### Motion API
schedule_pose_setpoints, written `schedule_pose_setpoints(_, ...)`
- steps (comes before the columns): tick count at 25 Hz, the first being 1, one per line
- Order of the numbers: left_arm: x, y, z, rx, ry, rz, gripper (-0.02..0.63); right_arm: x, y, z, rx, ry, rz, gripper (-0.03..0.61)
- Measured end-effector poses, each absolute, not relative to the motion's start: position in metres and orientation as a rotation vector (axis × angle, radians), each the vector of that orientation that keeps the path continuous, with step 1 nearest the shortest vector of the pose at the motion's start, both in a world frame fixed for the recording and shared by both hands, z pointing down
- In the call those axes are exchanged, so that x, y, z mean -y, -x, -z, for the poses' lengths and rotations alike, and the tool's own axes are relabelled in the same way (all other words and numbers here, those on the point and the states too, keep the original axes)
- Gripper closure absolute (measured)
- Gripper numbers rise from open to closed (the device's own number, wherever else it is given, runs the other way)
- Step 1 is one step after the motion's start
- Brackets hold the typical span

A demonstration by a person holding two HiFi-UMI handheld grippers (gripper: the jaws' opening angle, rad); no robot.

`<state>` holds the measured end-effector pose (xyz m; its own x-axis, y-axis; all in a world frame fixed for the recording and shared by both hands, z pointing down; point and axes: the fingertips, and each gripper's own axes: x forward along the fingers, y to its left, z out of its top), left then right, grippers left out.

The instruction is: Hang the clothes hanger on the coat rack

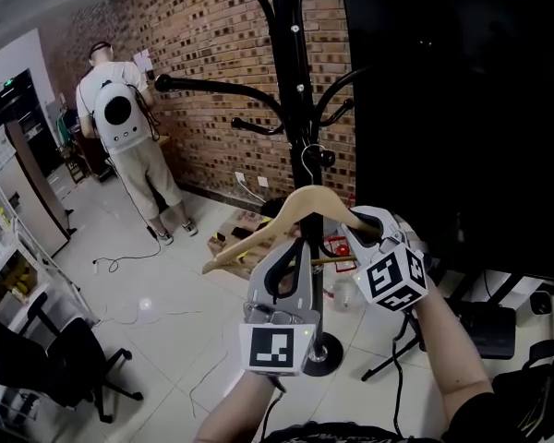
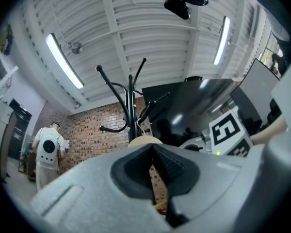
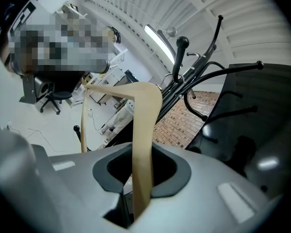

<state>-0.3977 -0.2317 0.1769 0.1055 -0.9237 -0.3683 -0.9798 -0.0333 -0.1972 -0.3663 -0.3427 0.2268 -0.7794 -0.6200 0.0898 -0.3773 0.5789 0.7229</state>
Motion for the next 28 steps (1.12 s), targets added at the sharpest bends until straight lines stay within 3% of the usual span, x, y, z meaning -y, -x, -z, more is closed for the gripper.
schedule_pose_setpoints(20,0.250,0.412,-0.209,-1.961,2.059,-0.203,0.609,0.339,0.374,-0.227,2.530,-0.916,1.071,0.502)
schedule_pose_setpoints(28,0.249,0.407,-0.208,-1.949,2.063,-0.215,0.609,0.337,0.356,-0.212,2.675,-0.938,1.043,0.381)
